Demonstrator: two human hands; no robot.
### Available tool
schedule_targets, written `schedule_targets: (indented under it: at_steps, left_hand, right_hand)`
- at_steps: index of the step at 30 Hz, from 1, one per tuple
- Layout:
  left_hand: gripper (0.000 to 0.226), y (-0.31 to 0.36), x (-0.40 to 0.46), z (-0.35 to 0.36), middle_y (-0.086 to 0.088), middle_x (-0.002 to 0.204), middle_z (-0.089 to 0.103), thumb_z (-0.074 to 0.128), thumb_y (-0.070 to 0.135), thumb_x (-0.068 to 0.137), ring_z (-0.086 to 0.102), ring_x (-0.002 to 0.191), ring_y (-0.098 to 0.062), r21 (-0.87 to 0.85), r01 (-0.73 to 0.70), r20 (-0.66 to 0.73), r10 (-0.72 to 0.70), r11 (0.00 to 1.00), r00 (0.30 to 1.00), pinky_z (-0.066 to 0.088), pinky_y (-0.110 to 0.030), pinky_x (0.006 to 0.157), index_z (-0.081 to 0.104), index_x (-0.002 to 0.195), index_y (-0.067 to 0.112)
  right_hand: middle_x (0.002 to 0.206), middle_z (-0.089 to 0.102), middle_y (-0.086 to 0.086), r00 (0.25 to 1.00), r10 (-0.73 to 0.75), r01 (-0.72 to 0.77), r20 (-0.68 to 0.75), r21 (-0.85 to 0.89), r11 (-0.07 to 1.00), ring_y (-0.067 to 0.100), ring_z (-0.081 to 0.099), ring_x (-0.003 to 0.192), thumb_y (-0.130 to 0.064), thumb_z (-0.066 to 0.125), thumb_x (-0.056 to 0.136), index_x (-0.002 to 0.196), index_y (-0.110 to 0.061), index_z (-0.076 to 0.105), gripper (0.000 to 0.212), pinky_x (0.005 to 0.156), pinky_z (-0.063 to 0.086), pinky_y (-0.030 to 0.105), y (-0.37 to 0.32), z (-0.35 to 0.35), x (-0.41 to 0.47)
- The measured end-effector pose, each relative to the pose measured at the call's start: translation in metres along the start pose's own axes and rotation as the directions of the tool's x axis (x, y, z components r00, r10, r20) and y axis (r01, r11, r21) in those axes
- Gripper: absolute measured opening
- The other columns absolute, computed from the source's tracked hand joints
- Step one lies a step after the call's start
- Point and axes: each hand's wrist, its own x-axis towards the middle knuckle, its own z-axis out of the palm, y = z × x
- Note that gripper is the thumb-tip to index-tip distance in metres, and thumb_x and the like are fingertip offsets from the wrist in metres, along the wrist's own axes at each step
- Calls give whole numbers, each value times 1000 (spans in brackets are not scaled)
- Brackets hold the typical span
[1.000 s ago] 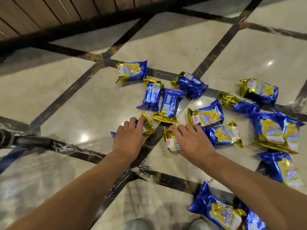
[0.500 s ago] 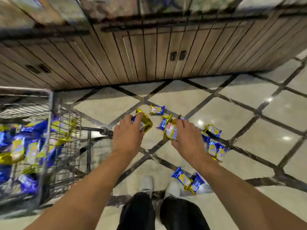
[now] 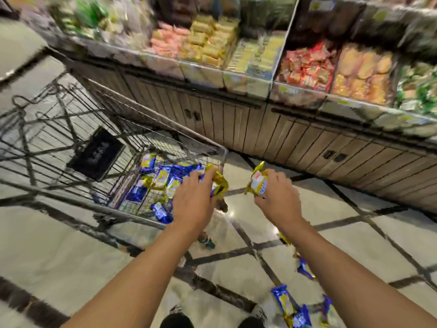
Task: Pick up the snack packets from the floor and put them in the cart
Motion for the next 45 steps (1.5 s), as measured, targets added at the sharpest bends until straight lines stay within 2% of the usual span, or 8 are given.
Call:
schedule_targets:
  at_steps: [9, 16, 21, 25, 29, 33, 36, 45]
  left_hand:
    - [68, -181, -11, -45, -5, 120, 48, 67, 38, 85, 50, 109, -28, -58, 131, -53, -134, 990, 990, 46, -42, 86, 30, 141, 31]
    - [66, -251, 33, -57, -5, 122, 48, 68, 36, 85, 49, 109, -27, -59, 144, 1, -144, 988, 990, 45, -45, 91, 30, 139, 33]
    - [68, -274, 82, -30, -6, 125, 47, 67, 32, 86, 48, 111, -25, -34, 112, 51, -111, 993, 993, 44, -40, 91, 28, 142, 33]
    - [71, -293, 117, 8, -9, 126, 47, 69, 32, 84, 48, 114, -29, 46, 36, 171, -44, 998, 984, 44, -43, 93, 29, 142, 30]
    - [75, -322, 145, 65, -13, 133, 45, 74, 32, 80, 48, 119, -34, 74, -21, 354, -7, 997, 935, 47, -47, 93, 28, 140, 27]
    - [73, -344, 164, 121, -11, 130, 43, 73, 26, 81, 51, 112, -32, 107, -71, 501, 8, 992, 865, 46, -46, 88, 26, 136, 25]
    - [73, -360, 173, 166, -12, 125, 45, 74, 31, 79, 49, 110, -32, 65, -119, 548, 64, 991, 834, 49, -46, 86, 28, 136, 25]
    - [68, -385, 175, 251, -11, 120, 41, 67, 29, 83, 48, 109, -33, 111, -219, 580, 116, 970, 806, 47, -45, 84, 22, 134, 24]
  right_hand:
    - [115, 51, 8, 999, -31, 31, 32, 20, 999, 35, 51, 106, -36, 76, 69, 126, -19, 43, 68, 78, 46, 44, -184, 46, 6]
    - [117, 51, 3, 995, -4, 1, 97, 31, 1000, 28, 51, 109, -36, 75, 73, 128, -22, 39, 67, 81, 44, 41, -248, 81, 31]
    - [120, 51, 5, 983, 32, -41, 178, 44, 998, 28, 52, 110, -34, 76, 73, 130, -19, 37, 71, 85, 46, 42, -254, 129, 71]
    - [130, 47, 7, 962, 97, -106, 254, 20, 994, 27, 49, 117, -35, 78, 76, 136, -13, 33, 78, 93, 46, 42, -252, 175, 90]
    - [127, 47, 11, 923, 167, -160, 346, -48, 986, 31, 50, 116, -40, 77, 75, 134, -11, 32, 79, 89, 46, 43, -241, 223, 97]
    - [133, 42, 16, 863, 222, -180, 454, -134, 975, 33, 49, 118, -32, 76, 75, 132, -7, 31, 77, 87, 48, 42, -238, 267, 100]
    - [125, 45, 14, 852, 202, -121, 482, -194, 973, 32, 53, 107, -28, 72, 72, 124, -9, 36, 66, 79, 49, 42, -234, 301, 100]
    - [127, 42, 9, 813, 196, -93, 549, -211, 973, 29, 47, 115, -31, 73, 73, 130, -18, 31, 72, 87, 44, 41, -214, 381, 87]
